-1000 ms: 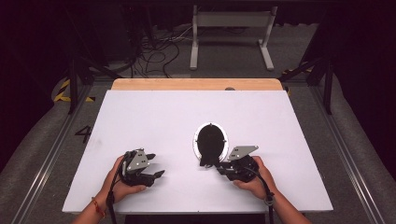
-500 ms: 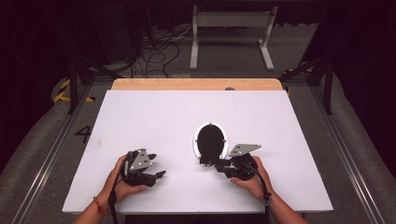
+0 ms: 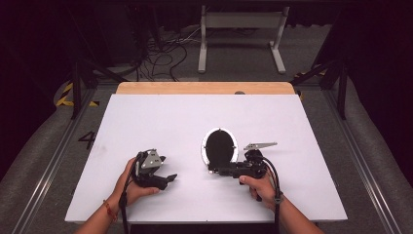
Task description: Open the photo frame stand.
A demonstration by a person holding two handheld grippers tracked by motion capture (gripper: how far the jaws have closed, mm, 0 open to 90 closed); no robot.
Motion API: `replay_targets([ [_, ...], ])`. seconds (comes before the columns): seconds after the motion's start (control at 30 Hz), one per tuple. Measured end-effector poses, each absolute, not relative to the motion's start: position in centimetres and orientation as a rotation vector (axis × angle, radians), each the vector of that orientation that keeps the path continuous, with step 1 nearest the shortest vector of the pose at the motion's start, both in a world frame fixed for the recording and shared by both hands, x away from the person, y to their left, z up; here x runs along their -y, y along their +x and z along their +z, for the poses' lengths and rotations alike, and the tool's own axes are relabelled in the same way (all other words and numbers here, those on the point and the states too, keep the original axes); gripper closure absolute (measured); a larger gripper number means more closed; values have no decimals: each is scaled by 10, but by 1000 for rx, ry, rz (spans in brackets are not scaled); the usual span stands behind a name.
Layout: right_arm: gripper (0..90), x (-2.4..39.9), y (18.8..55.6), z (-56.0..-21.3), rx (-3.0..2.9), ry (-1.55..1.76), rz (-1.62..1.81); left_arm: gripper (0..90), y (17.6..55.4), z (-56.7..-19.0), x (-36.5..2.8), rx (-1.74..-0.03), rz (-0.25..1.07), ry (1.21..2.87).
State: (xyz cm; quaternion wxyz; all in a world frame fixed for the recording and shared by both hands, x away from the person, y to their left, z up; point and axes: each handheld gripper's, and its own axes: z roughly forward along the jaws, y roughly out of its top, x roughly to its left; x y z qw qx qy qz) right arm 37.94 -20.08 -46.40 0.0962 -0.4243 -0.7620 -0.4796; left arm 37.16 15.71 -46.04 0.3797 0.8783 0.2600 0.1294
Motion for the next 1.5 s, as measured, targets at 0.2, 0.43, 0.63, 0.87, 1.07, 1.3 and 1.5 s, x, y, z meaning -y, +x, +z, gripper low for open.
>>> replay_targets([
  [0.2, 493, 210, 384, -461, 2136, -1349, -1399, 232, 393, -460, -133, -661, 283, 2271],
  [0.43, 517, 205, 396, -466, 2014, -1369, -1426, 216, 406, -461, -112, -648, 262, 2269],
  [0.63, 529, 202, 403, -469, 1962, -1381, -1453, 205, 418, -459, -109, -706, 181, 2199],
  [0.87, 614, 202, 402, -472, 1957, -1378, -1497, 210, 425, -466, -103, -707, 134, 2204],
  [1.07, 650, 201, 399, -469, 2029, -1313, -1544, 199, 439, -465, -100, -737, 0, 2132],
  [1.3, 664, 199, 395, -466, 2111, -1249, -1570, 172, 446, -464, -92, -738, -41, 2112],
  [1.5, 707, 198, 391, -463, 2171, -1157, -1620, 171, 453, -468, -91, -733, -88, 2085],
])
